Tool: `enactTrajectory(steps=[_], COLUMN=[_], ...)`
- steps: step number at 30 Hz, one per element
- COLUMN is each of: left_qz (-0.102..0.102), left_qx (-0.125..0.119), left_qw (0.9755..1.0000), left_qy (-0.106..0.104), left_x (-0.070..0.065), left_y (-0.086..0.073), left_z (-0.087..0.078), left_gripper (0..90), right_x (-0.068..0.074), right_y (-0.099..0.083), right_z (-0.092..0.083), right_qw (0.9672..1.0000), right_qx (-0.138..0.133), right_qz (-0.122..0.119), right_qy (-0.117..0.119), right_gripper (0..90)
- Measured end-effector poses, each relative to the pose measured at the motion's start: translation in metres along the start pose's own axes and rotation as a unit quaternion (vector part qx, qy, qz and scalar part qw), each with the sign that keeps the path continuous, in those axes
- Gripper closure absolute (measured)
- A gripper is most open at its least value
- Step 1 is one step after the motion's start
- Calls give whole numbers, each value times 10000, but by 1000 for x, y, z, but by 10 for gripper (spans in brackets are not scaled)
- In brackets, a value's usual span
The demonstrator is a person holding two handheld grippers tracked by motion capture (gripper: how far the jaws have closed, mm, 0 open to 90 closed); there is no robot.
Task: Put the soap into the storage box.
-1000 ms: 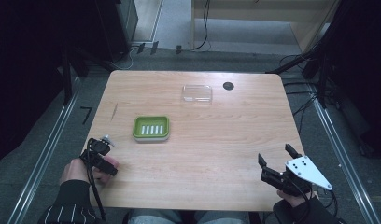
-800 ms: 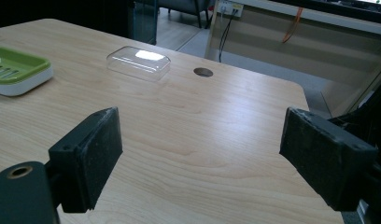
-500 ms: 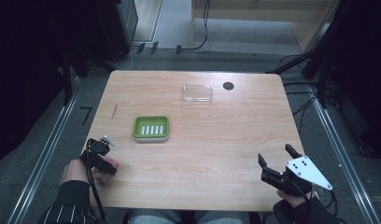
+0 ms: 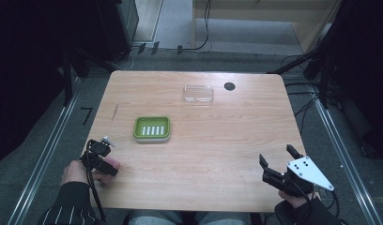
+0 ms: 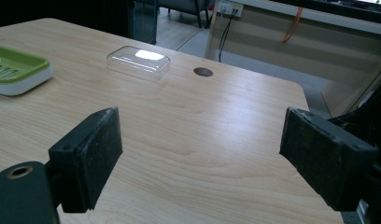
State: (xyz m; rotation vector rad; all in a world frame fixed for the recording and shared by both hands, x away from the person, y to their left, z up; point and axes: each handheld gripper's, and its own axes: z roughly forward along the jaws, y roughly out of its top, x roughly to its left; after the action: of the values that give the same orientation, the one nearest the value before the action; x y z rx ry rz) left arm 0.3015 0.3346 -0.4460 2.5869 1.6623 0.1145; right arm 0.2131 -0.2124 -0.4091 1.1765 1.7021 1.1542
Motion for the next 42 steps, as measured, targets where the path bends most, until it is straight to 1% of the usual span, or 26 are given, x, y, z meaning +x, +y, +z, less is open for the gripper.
enactTrajectory(steps=[3, 4, 10, 15, 17, 21, 24, 25, 27, 28, 29, 32, 33, 35, 38, 42], left_qz=[-6, -32, -21, 89, 74, 111, 109, 126, 133, 189, 189, 313, 363, 379, 473, 536], left_qx=[12, -8, -39, -71, -66, -55, -94, -125, -117, -74, -74, -58, -48, -73, -65, -56], left_qw=[10000, 10000, 10000, 9999, 10000, 9999, 9999, 9998, 9998, 9998, 9998, 9995, 9993, 9993, 9989, 9985], left_qy=[5, 43, 30, 17, 15, -10, -33, -20, -33, -22, -22, -28, -26, -13, -8, -23], left_x=[0, 0, -1, -7, -8, -11, -13, -16, -17, -19, -19, -24, -28, -30, -35, -37], left_y=[0, -1, 1, 5, 5, 8, 10, 12, 13, 17, 17, 23, 27, 29, 36, 39], left_z=[0, -2, -3, -6, -7, -8, -10, -11, -11, -11, -11, -10, -10, -10, -12, -12], left_gripper=[386, 386, 386, 386, 386, 386, 386, 386, 386, 386, 386, 386, 386, 386, 386, 386], right_x=[0, 0, 0, 0, 0, 0, 0, 0, 0, 0, 0, 0, 0, 0, 0, 0], right_y=[0, 0, 0, 0, 0, 0, 0, 0, 0, 0, 0, 0, 0, 0, 0, 0], right_z=[0, 0, 0, 0, 0, 0, 0, 1, 1, 1, 1, 1, 1, 1, 0, 0], right_qw=[10000, 10000, 10000, 10000, 10000, 10000, 10000, 10000, 10000, 10000, 10000, 10000, 10000, 10000, 10000, 10000], right_qx=[-1, -1, 5, 6, 6, 10, 12, 15, 14, 14, 14, 16, 18, 26, 27, 27], right_qz=[0, -4, -6, -5, -7, -14, -11, -26, -38, -33, -33, -40, -44, -35, -38, -37], right_qy=[1, -1, 1, -1, 1, 3, 0, 2, 9, 5, 5, 5, 1, -2, 1, 0], right_gripper=[137, 137, 138, 137, 137, 137, 137, 137, 138, 137, 137, 137, 138, 137, 137, 137])
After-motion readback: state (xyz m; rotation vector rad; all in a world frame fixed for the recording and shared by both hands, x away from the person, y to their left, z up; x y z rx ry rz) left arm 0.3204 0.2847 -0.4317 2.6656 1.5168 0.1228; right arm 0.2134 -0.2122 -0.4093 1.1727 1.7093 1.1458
